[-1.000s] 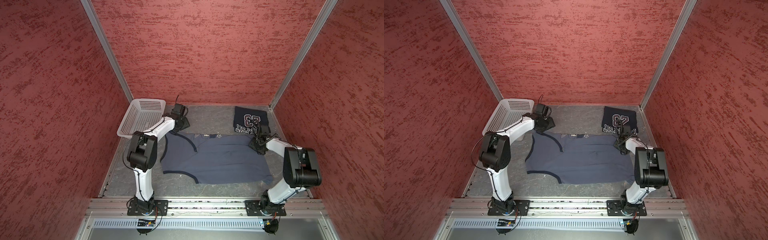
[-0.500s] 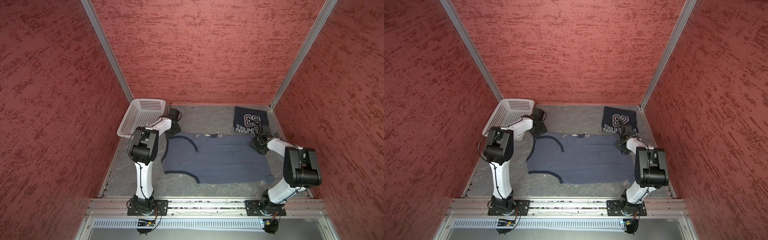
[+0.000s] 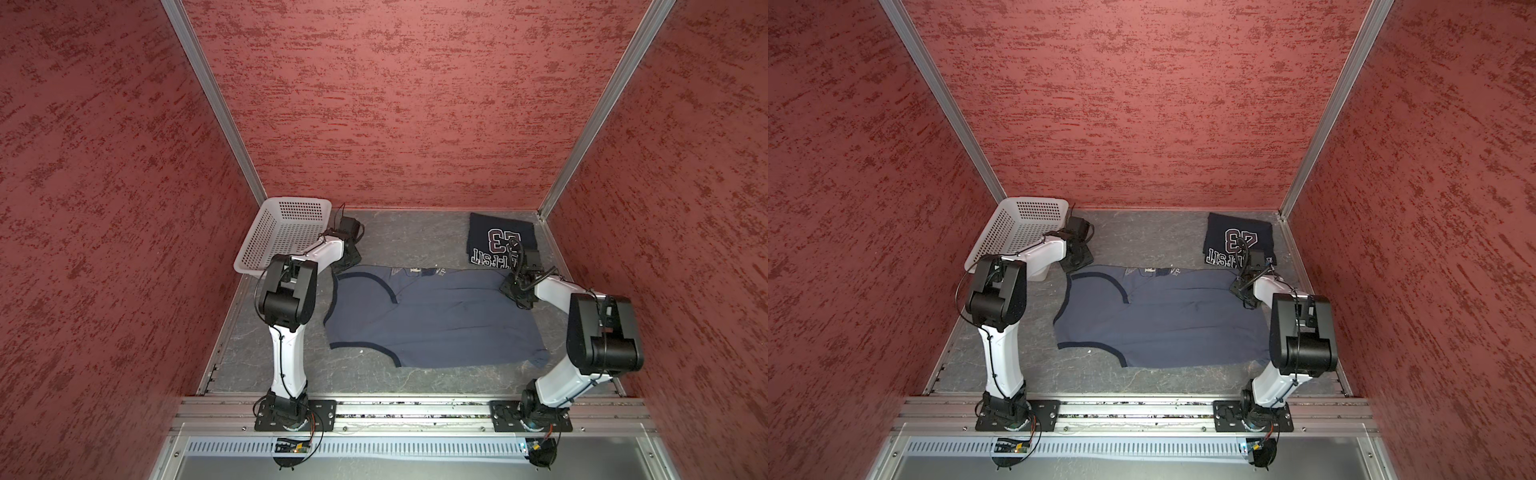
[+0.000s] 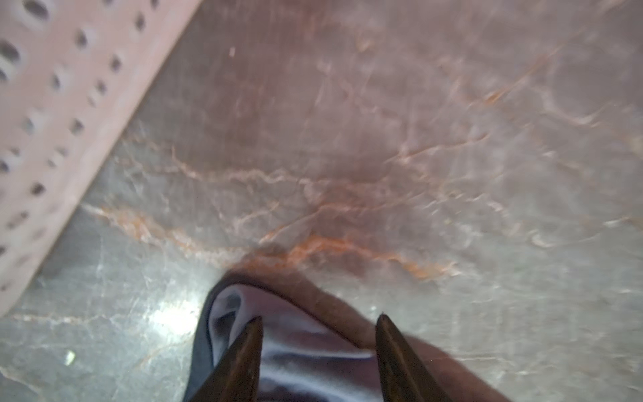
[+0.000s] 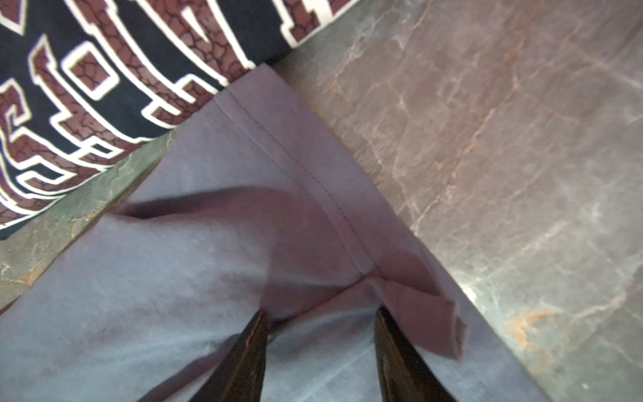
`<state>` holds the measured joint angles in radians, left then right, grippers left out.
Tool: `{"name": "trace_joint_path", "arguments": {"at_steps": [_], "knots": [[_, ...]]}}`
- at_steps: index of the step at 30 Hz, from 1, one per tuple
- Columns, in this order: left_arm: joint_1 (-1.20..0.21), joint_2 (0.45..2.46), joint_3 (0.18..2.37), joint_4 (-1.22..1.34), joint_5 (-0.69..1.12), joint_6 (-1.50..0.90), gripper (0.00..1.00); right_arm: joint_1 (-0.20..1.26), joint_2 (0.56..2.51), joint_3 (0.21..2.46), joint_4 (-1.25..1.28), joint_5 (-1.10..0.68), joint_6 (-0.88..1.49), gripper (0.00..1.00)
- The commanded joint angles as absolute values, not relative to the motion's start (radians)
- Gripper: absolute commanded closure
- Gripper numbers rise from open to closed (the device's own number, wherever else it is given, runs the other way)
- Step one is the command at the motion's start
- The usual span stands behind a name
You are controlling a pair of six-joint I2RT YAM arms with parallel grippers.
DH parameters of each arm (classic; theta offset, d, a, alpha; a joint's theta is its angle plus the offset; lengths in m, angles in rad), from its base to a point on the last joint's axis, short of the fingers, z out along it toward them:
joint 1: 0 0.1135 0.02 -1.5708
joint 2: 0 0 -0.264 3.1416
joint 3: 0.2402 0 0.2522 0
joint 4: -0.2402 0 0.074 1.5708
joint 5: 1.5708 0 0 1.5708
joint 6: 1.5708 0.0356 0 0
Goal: Fold and stack tank tops
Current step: Smooth out the tank top at the center of the table.
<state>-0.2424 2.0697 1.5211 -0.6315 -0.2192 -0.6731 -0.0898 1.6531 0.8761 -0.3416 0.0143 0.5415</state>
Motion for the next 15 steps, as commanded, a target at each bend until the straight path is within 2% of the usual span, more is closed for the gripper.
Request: {"name": "trace_joint_path", "arguments": {"at_steps": [1,7,15], "knots": [[-0.252,2.043,1.575,-0.605,-0.242,-0.608,0.46,-0.094,1.672,0.878,-0.314,-0.069,0.537,0.44],[-0.360,1.875,1.562,-0.631,-0.257,-0.514,0.32,-0.092,1.536,0.919,-0.437,0.010,0.513,0.30],[-0.571,1.589,1.243,-0.712,-0.130,-0.495,0.30,-0.093,1.341,0.841,-0.631,0.092,0.525,0.26]]}}
